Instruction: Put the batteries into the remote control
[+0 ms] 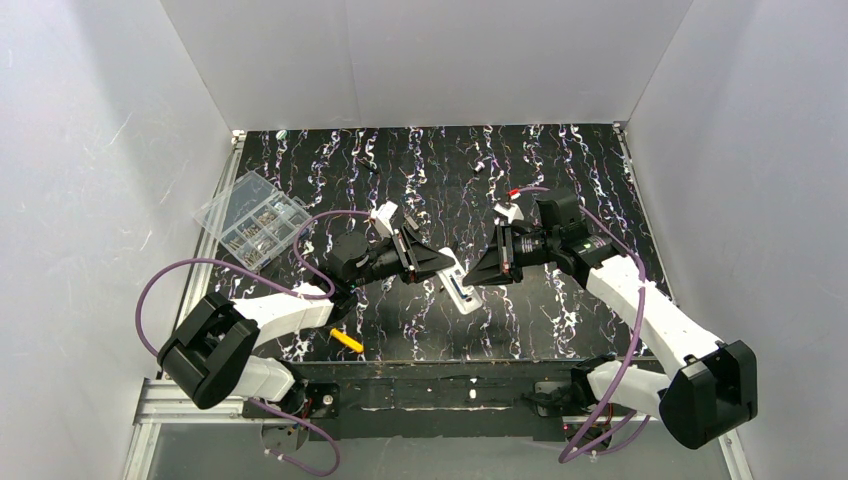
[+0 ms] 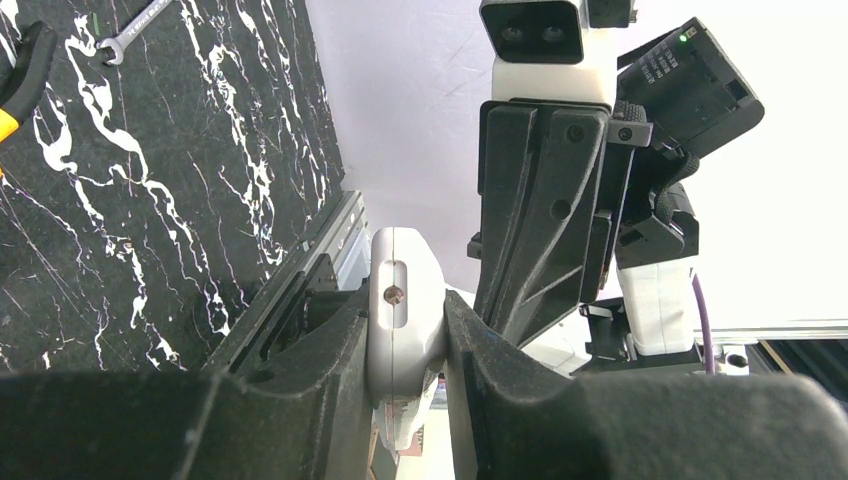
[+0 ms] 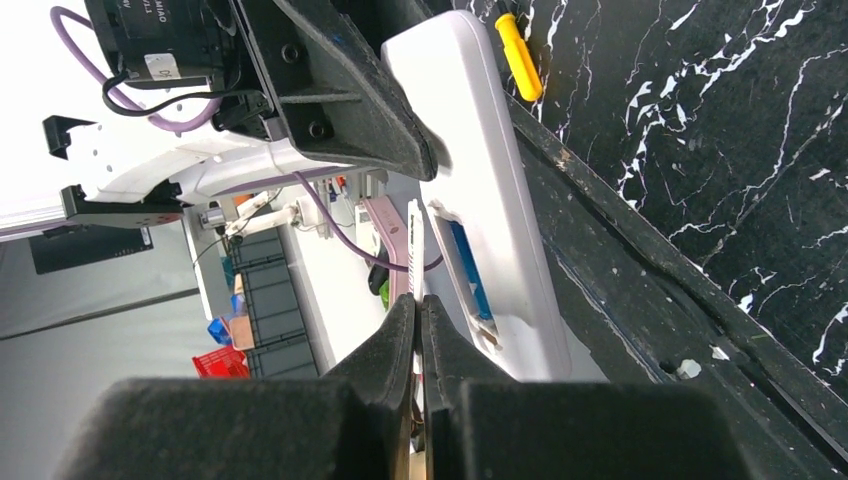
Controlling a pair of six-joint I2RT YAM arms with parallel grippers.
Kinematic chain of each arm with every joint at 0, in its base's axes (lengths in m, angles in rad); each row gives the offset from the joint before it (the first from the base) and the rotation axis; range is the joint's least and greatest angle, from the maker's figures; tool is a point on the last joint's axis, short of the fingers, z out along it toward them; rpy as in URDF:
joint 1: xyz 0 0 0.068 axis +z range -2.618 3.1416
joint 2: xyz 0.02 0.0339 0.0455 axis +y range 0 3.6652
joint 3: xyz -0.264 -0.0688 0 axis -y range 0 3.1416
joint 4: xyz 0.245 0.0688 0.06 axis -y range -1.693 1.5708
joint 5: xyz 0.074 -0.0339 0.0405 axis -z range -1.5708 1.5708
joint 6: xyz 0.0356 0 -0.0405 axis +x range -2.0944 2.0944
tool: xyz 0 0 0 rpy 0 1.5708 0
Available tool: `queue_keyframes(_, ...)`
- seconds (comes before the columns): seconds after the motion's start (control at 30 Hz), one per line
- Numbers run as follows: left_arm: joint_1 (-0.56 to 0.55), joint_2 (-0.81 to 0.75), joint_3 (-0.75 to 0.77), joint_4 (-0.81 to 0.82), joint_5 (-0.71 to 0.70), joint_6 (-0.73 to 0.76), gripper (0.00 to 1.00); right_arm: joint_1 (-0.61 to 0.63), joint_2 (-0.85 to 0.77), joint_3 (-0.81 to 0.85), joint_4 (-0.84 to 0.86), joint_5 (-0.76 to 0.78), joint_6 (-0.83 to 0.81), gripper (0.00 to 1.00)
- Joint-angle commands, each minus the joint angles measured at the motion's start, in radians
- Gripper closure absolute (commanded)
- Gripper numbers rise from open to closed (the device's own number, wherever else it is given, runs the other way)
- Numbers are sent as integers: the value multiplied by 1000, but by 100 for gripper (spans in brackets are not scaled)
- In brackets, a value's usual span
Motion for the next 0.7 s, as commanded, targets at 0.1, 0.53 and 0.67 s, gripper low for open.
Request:
queue_keyframes(0.1, -4, -28, 35, 94, 36, -4, 100, -4, 1, -14, 73, -43, 22, 99)
queue_keyframes(0.53, -3, -28, 36, 94, 35, -6, 100, -4, 21, -19, 29, -12, -15, 99)
queue_keyframes(0.67, -3, -27, 37, 94, 36, -6, 100, -4, 27, -20, 31, -13, -15, 99)
